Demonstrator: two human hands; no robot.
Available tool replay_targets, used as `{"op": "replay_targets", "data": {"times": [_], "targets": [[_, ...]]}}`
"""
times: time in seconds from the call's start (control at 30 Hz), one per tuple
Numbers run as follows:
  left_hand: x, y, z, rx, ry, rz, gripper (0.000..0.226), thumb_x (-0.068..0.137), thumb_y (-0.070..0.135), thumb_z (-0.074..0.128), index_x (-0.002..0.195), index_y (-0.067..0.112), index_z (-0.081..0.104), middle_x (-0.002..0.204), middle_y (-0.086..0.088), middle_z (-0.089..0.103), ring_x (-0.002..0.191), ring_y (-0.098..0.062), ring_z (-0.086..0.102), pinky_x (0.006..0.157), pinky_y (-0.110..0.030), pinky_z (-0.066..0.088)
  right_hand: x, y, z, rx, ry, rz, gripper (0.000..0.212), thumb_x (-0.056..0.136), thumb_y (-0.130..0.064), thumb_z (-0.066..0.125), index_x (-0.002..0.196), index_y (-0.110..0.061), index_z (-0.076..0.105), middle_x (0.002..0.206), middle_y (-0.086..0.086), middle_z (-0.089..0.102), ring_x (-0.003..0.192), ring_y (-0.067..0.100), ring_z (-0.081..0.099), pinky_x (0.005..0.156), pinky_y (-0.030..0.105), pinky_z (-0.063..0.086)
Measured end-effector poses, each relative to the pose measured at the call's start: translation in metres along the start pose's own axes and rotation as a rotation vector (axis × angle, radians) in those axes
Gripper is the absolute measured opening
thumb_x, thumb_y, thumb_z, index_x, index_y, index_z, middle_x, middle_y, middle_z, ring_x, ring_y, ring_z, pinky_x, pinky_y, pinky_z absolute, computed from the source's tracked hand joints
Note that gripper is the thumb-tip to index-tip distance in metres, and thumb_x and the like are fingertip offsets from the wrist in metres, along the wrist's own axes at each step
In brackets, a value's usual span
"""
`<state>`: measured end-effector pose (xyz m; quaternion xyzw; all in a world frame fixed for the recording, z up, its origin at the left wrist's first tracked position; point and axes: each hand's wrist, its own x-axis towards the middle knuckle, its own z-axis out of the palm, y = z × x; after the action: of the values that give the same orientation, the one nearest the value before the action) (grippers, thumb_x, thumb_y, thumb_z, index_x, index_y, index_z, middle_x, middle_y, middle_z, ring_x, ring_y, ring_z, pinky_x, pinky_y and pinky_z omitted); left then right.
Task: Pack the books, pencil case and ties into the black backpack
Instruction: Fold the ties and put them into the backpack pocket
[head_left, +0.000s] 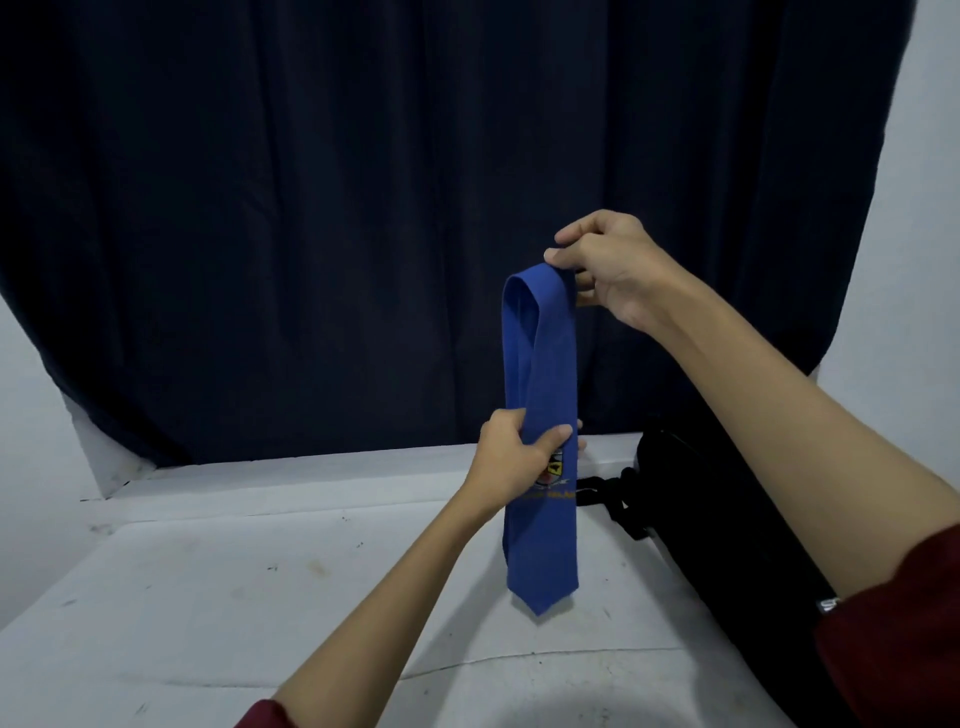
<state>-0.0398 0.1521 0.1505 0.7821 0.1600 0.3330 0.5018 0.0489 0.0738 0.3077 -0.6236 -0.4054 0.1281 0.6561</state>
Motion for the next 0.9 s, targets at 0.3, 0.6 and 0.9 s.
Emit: {"op": "replay_targets", "data": {"times": [0.3,0.6,0.9], "targets": [[-0.004,0.004,-0.016,0.013,0.098,0.07,0.018,0.084,0.034,0.069,0.079,0.016,0.071,0.079,0.001,0.073,0.076,-0.01,0.069,0.07,-0.03,0.057,-0.001,0.002,0.004,0.024,-0.012,0.002,0.015,0.089,-0.002,0.059,0.091,-0.015,0.052,0.09,0.003,0.059,0.079,0.016,0.056,0.066,0.028,0.051],[0.031,0.05,-0.051,0.119,0.356,0.369,0.053,0.082,0.016,0.07,0.129,0.022,0.046,0.122,0.005,0.054,0.103,-0.006,0.054,0.08,-0.019,0.051,-0.003,0.007,0.009,0.009,-0.118,-0.003,0.015,0.09,-0.001,0.055,0.094,-0.015,0.053,0.094,0.005,0.057,0.079,0.016,0.056,0.066,0.028,0.049],[0.05,0.083,-0.063,0.317,0.307,0.556,0.023,0.084,-0.001,0.059,0.098,0.009,0.074,0.081,0.011,0.068,0.076,-0.004,0.067,0.067,-0.017,0.054,-0.008,0.023,0.002,0.052,-0.186,0.032,0.006,0.089,-0.008,0.061,0.094,-0.01,0.058,0.088,0.005,0.064,0.073,0.015,0.061,0.065,0.028,0.053]]}}
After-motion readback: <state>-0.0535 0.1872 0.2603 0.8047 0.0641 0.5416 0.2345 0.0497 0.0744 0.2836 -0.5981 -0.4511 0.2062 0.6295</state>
